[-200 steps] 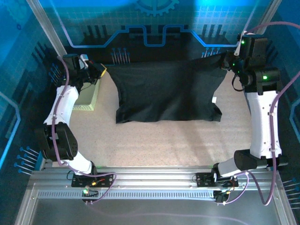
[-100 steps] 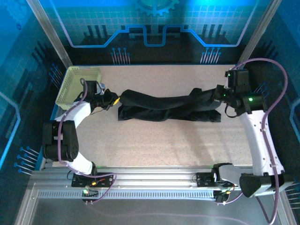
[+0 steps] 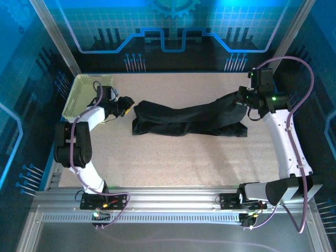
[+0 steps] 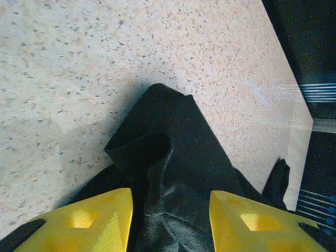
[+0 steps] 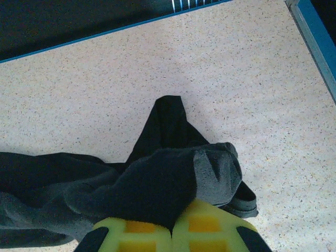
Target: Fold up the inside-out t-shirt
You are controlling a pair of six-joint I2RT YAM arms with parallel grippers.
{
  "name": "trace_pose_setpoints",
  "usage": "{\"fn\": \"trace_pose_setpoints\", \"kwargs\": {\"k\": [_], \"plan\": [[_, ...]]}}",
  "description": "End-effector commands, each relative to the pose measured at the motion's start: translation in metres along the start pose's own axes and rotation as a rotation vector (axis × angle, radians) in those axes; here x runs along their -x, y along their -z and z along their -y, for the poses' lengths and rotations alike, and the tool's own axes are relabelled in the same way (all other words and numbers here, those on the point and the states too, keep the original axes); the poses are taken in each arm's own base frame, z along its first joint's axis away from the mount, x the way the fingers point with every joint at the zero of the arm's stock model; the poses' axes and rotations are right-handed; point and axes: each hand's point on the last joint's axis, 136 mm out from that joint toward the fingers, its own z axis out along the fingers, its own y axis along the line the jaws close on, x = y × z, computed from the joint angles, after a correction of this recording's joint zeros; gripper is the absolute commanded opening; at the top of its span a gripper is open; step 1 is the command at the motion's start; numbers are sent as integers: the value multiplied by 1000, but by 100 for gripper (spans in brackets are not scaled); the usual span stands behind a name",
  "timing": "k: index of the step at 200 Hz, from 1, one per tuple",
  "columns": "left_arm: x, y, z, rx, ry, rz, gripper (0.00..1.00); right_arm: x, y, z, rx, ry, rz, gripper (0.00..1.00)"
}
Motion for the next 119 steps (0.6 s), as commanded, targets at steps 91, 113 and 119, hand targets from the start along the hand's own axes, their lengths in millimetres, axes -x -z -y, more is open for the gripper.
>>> {"fn": "trace_pose_setpoints", "kwargs": {"k": [91,113,119], "plan": [[-32,2,-9,313,-79,-22,52,11,0,-1,19,-17,42,0],[-30,-6,-10,318,-84,-33,50,9,-1,0,15,-16,39,0],[-30,-9,-10,313,-84,-39,48,9,-1,0,15,-17,39,0]]}}
